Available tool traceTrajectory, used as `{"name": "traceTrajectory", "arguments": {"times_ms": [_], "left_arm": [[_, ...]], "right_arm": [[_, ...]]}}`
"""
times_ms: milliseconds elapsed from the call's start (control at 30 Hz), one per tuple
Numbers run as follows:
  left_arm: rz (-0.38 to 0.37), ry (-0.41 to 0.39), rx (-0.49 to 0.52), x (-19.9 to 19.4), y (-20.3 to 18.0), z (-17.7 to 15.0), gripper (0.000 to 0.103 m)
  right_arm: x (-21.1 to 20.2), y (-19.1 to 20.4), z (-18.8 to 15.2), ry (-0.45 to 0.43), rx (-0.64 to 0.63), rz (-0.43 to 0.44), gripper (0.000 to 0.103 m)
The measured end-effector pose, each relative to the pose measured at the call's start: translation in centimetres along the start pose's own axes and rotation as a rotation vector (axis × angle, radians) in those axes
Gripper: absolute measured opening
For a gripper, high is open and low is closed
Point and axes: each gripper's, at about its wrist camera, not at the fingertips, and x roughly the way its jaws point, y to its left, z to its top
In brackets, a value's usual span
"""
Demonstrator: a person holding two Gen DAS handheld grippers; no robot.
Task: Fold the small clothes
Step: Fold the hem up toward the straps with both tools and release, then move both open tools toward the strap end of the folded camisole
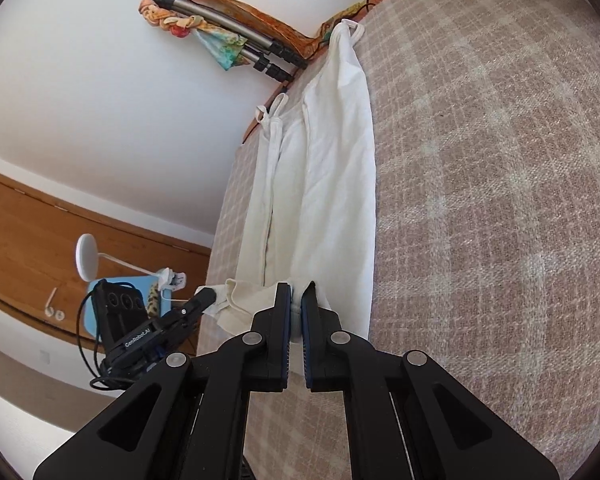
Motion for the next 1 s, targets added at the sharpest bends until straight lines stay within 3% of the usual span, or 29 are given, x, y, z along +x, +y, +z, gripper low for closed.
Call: {"name": "traceTrajectory", "arguments": {"times_ms": [167, 267, 300, 367, 400, 500, 667, 800, 933, 1000], "left_arm": [[0.022, 0.002, -0.004, 0.6, 0.5, 0.2, 0.005], [0.064, -0.027, -0.005, 0.1, 0.6, 0.6, 0.026], [0.089, -0.051, 0.011, -0.4, 0.5, 0.7, 0.026], [0.102, -0.081, 0.060, -1.5, 0.1, 0.7, 0.026], [0.107, -0.095, 0.081, -2.0, -0.1, 0.7, 0.026], [0.131, -0.113, 0.140, -3.0, -0.5, 0.2, 0.027], [0.145, -0.070, 0.171, -1.9, -0.3, -0.5, 0.029], [0.168, -0.025, 0.214, 0.3, -0.9, -0.4, 0.032], [0.243, -0.023, 0.230, 2.0, -1.1, -0.3, 0.028], [0.342, -0.047, 0.261, 2.5, -1.3, -0.2, 0.028]], "right_arm": [[1.1, 0.4, 0.6, 0.017, -0.032, -0.046, 0.005], [1.3, 0.7, 1.1, 0.016, -0.042, -0.071, 0.008], [1.3, 0.9, 1.3, 0.016, -0.049, -0.085, 0.011], [0.8, 1.5, 1.5, -0.006, -0.086, -0.090, 0.032], [0.4, 1.9, 1.5, -0.022, -0.116, -0.107, 0.034], [0.0, 3.1, 1.3, -0.040, -0.204, -0.155, 0.034], [0.9, 3.5, 0.6, -0.025, -0.275, -0.258, 0.034], [2.2, 3.2, 0.4, 0.016, -0.271, -0.261, 0.034], [3.3, 3.3, 0.1, 0.040, -0.304, -0.323, 0.028], [3.5, 3.7, -0.1, 0.036, -0.337, -0.371, 0.018]]}}
